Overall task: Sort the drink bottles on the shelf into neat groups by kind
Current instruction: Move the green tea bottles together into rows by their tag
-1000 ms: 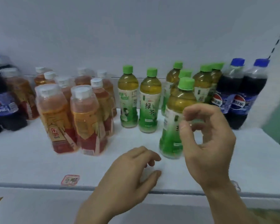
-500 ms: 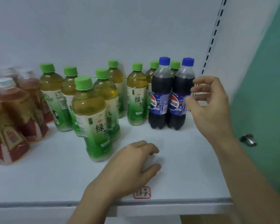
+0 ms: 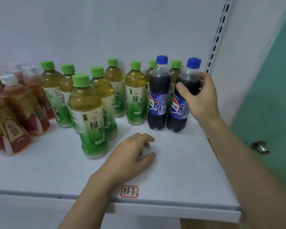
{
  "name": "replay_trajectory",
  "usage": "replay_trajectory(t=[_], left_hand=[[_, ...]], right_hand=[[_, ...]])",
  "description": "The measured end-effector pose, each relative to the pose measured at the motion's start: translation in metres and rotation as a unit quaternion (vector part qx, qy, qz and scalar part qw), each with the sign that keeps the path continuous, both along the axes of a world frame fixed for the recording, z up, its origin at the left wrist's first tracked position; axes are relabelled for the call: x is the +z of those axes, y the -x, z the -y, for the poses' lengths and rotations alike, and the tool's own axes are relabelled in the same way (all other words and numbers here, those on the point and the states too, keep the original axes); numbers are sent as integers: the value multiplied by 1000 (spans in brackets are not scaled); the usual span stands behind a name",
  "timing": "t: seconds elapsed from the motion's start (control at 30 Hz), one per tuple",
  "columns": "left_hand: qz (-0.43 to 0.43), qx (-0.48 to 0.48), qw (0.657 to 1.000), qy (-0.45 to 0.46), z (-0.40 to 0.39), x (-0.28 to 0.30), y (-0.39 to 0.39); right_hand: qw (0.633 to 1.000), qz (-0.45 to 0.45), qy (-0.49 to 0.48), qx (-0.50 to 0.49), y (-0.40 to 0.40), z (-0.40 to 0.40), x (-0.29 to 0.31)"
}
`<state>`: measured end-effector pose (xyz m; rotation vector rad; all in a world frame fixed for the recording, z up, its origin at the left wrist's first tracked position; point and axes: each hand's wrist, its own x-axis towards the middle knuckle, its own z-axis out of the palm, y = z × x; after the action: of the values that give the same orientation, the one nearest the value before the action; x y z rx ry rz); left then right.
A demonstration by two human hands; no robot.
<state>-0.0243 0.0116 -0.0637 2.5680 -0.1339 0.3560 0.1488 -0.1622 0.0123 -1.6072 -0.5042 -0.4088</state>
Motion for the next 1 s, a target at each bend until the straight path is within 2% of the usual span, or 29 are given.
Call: replay_trajectory(t=[0.17, 0.27, 0.37, 0.53, 0.67, 0.77, 1.0], left_hand=[[34, -15, 992, 120, 7, 6, 12], [80, -64, 977, 189, 17, 15, 29], [147, -76, 966, 198, 16, 14, 56], [226, -26, 949, 217, -46, 15, 117], [304, 9, 917, 260, -112, 16, 170], [320, 24, 898, 302, -167, 16, 211], [336, 102, 885, 306, -299, 5, 301]], right_hand=[[978, -63, -191, 55, 58, 16, 6], [962, -85, -228, 124, 96, 9, 7], [950, -73, -256, 165, 127, -14, 10], [947, -87, -229, 209, 170, -62, 5], [945, -80, -220, 229, 219, -122, 4], [938, -73, -232, 247, 260, -178, 3], [938, -47, -215, 267, 342, -315, -1]])
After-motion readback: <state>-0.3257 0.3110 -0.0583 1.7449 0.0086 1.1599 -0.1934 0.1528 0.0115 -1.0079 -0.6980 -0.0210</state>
